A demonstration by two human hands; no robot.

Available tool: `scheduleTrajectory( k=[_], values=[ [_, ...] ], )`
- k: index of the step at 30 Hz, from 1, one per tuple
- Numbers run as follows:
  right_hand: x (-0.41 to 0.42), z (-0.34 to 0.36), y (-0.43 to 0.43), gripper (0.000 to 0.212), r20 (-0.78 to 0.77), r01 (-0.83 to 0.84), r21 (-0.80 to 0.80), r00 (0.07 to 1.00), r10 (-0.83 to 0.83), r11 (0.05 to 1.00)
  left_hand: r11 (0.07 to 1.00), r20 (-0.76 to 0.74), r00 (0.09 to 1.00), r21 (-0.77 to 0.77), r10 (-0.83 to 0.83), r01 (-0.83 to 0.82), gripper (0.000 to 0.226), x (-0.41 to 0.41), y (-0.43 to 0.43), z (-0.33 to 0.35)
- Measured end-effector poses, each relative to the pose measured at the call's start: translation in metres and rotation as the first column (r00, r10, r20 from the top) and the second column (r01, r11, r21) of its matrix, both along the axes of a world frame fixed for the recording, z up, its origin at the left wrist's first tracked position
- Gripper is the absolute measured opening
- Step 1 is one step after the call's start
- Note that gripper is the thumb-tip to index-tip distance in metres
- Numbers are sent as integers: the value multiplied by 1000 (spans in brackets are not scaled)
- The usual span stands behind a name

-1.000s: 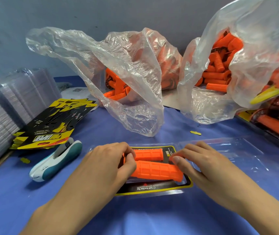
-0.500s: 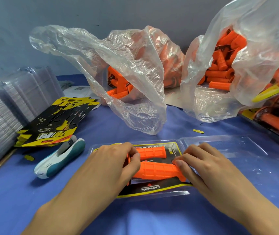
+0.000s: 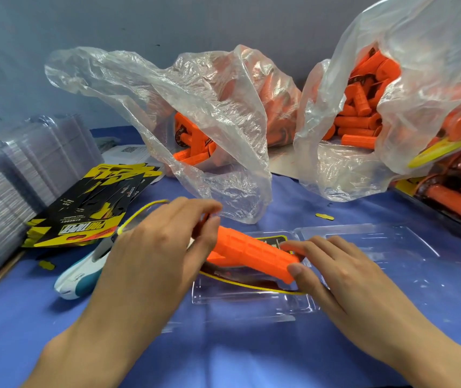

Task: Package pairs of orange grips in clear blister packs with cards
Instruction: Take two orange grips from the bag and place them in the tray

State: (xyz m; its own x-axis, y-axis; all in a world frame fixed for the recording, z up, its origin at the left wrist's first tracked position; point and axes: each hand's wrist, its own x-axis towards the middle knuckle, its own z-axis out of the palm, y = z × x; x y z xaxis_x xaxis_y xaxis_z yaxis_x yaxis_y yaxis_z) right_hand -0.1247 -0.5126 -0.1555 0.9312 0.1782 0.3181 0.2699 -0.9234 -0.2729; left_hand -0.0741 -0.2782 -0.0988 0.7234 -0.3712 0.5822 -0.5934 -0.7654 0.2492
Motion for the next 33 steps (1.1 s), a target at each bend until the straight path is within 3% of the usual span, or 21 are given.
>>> scheduleTrajectory(
  k=[4, 10, 16, 21, 24, 28, 33],
  values=[
    [0, 3, -1, 60, -101, -33, -68, 995, 26, 997, 1000, 10, 1000, -10, 3, -3, 20, 0, -4, -3],
    [-2, 3, -5, 62, -131, -43, 0, 990, 42, 999, 995, -223, 974, -76, 49, -68, 13, 1, -6, -19],
    [0, 2, -7, 73, -171, -62, -46, 984, 53, 997, 984, -277, 956, -117, 95, -132, 8, 2, -4, -23],
    [-2, 2, -7, 77, -165, -55, 6, 985, 55, 998, 973, -148, 980, -166, 134, -158, 6, 11, 8, -9],
    [-2, 2, -7, 77, -139, -55, 8, 989, 55, 998, 949, -34, 983, -257, 182, -185, 7, 14, 22, 6],
    [-3, 3, -5, 67, -78, -48, -11, 996, 47, 999, 894, -17, 984, -416, 176, -166, 15, 20, 39, 21],
    [1, 7, -5, 58, -9, -22, 165, 1000, 24, 986, 895, 78, 975, -418, 208, -157, 9, 16, 48, 29]
  ],
)
